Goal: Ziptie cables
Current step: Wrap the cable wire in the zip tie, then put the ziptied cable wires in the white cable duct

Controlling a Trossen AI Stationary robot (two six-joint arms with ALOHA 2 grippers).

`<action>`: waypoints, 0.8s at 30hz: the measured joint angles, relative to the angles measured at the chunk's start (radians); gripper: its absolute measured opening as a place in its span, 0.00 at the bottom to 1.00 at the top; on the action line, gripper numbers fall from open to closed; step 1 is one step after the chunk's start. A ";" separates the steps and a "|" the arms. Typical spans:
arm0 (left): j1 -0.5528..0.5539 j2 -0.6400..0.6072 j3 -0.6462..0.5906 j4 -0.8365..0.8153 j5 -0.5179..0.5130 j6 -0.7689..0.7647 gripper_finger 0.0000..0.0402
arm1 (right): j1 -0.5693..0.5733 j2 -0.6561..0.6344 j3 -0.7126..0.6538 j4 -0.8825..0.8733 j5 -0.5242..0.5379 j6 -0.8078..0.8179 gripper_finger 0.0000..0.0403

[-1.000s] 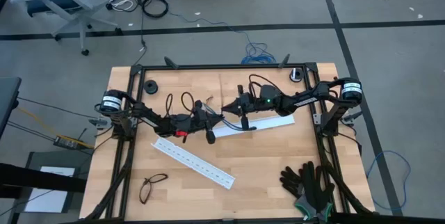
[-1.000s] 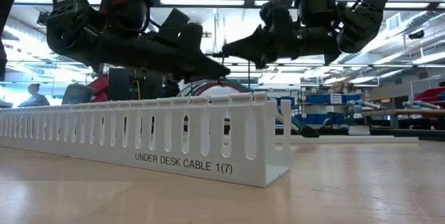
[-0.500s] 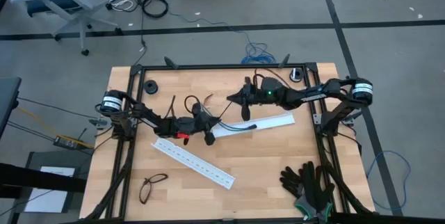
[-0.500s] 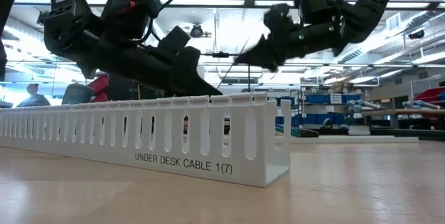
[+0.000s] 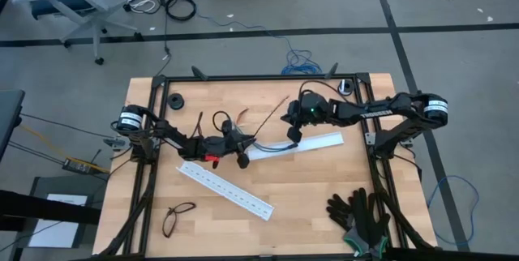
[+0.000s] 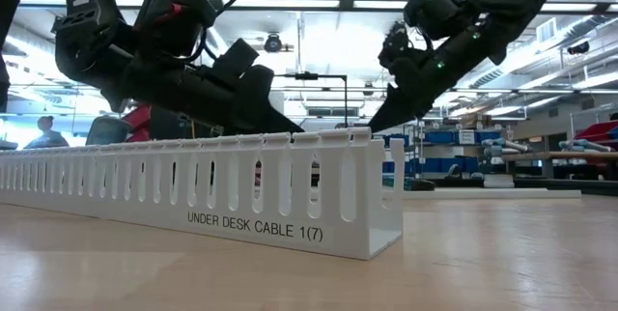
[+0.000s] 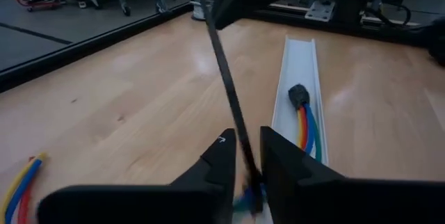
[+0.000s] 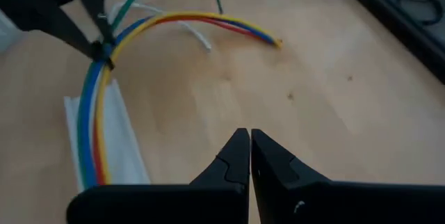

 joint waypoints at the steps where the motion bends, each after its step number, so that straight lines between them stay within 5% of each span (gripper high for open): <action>1: 0.000 0.000 0.000 0.000 0.002 0.000 0.12 | 0.006 0.000 0.000 -0.001 -0.004 0.005 0.00; 9: 0.000 0.000 0.000 0.015 0.011 0.007 0.29 | 0.043 0.000 0.000 -0.021 -0.072 0.034 0.01; 16: -0.010 -0.074 0.001 0.104 0.012 0.141 0.30 | 0.112 0.000 0.000 -0.055 -0.149 0.045 0.03; 24: -0.063 -0.326 0.001 -0.276 -0.021 0.161 0.27 | 0.183 -0.001 0.000 -0.186 -0.129 0.094 0.03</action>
